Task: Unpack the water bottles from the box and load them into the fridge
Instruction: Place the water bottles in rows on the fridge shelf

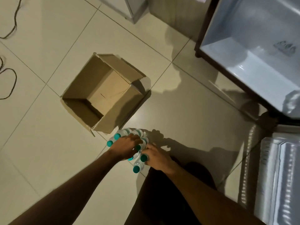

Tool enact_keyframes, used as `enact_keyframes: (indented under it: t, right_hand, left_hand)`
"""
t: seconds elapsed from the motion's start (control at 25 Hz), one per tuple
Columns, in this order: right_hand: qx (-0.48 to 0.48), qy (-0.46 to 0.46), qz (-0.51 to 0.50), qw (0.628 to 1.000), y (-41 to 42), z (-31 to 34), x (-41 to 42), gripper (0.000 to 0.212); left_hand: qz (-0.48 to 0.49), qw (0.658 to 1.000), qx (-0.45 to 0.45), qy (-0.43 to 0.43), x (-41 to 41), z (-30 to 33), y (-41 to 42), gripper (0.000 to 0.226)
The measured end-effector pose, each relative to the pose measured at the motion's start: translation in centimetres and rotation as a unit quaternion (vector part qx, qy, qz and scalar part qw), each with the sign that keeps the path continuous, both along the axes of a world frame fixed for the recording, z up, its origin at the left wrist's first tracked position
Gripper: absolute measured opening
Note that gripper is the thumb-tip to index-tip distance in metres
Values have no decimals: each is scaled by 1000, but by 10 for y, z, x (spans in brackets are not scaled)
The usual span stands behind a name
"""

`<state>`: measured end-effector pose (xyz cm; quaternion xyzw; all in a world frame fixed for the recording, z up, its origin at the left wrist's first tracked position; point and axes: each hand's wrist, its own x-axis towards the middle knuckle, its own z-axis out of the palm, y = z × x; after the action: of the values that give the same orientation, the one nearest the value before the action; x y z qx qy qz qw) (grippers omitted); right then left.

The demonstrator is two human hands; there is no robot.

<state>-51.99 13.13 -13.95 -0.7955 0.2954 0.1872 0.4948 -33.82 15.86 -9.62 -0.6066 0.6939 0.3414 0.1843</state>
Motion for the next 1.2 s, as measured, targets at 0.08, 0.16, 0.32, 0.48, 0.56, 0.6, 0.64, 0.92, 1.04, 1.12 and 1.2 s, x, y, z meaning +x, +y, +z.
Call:
enact_keyframes:
  t: [0.08, 0.16, 0.32, 0.48, 0.56, 0.6, 0.64, 0.92, 1.04, 1.12, 1.2]
  right_hand:
    - [-52, -10, 49, 997, 6, -11, 1, 44]
    - [-86, -17, 68, 994, 9, -18, 2, 43]
    - [-52, -46, 7, 998, 1, -14, -6, 40]
    - [-8, -65, -154, 986, -33, 24, -42, 41]
    - [4, -69, -236, 969, -59, 54, -66, 43]
    - [-1, -78, -272, 959, -76, 73, -78, 44]
    - [-11, -95, -303, 948, -91, 92, -89, 43]
    - [-108, -253, -530, 802, -194, 246, -151, 35]
    - [-176, -299, -547, 762, -234, 302, -164, 37]
    - [-223, -335, -558, 726, -260, 340, -172, 34]
    - [-259, -358, -554, 705, -286, 368, -178, 34]
  left_hand:
    - [0, 1000, 18, -7, -6, -9, 2, 36]
    - [-18, 999, 25, -7, -11, -15, 2, 34]
    - [-27, 999, 34, -21, -17, -12, -7, 28]
    - [-2, 999, -36, 31, -30, 29, -42, 27]
    - [1, 994, -95, 59, -39, 66, -69, 27]
    - [0, 989, -131, 70, -43, 85, -86, 26]
    - [-3, 985, -159, 73, -45, 103, -103, 25]
    - [-144, 926, -334, 104, -85, 254, -259, 35]
    - [-195, 885, -412, 92, -115, 322, -319, 43]
    - [-242, 849, -457, 108, -127, 364, -357, 42]
    - [-286, 808, -504, 109, -133, 402, -396, 41]
